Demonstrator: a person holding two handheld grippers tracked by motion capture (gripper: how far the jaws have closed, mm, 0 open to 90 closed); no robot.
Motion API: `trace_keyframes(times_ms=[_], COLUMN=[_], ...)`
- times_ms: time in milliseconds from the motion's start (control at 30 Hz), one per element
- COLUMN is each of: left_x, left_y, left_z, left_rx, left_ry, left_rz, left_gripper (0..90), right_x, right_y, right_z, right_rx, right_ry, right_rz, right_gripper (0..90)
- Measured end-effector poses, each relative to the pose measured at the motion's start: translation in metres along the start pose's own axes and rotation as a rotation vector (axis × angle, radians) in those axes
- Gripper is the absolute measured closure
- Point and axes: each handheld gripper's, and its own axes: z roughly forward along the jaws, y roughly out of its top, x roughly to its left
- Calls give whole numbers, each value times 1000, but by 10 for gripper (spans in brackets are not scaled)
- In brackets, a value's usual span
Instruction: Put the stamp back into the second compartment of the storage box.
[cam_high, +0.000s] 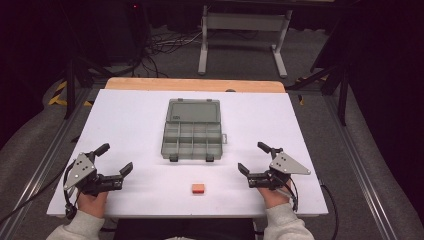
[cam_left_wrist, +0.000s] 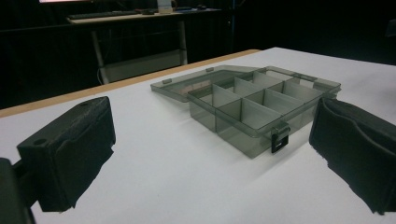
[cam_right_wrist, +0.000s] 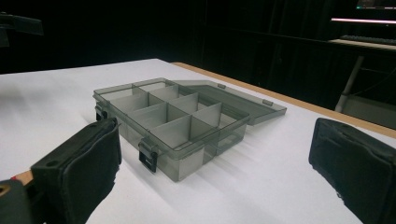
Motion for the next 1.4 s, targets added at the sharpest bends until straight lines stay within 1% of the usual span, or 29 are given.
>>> trace_keyframes(times_ms=[100,233,533,733,967,1067,1233,1267,1300,1367,1400], left_x=[1,2,2,2,2,2,1,1,1,2,2], left_y=[0,0,1,1,2,2,3,3,3,3,3], left_z=[0,-1,-1,-1,-2,-3,-3,-3,-3,-4,-4], left_rx=[3,2,5,2,2,1,3,3,0,0,0], left_ry=[5,1,8,9,10,8,8,8,8,8,8], left_rz=[5,-4,5,11,18,20,27,27,29,29,29], left_gripper=[12,13,14,14,14,14,14,14,14,14,14], right_x=[0,1,2,3,7,9,13,13,15,16,18], right_y=[0,0,0,1,6,9,19,19,23,25,29], right_z=[-1,0,0,0,-1,0,8,8,13,14,17], right_rx=[2,4,4,2,17,20,46,46,50,52,50], right_ry=[-2,4,20,35,50,55,102,102,137,146,164], right_rz=[3,-3,8,5,8,0,-9,-9,-13,-18,-24], right_gripper=[31,32,36,44,49,51,57,57,58,58,58])
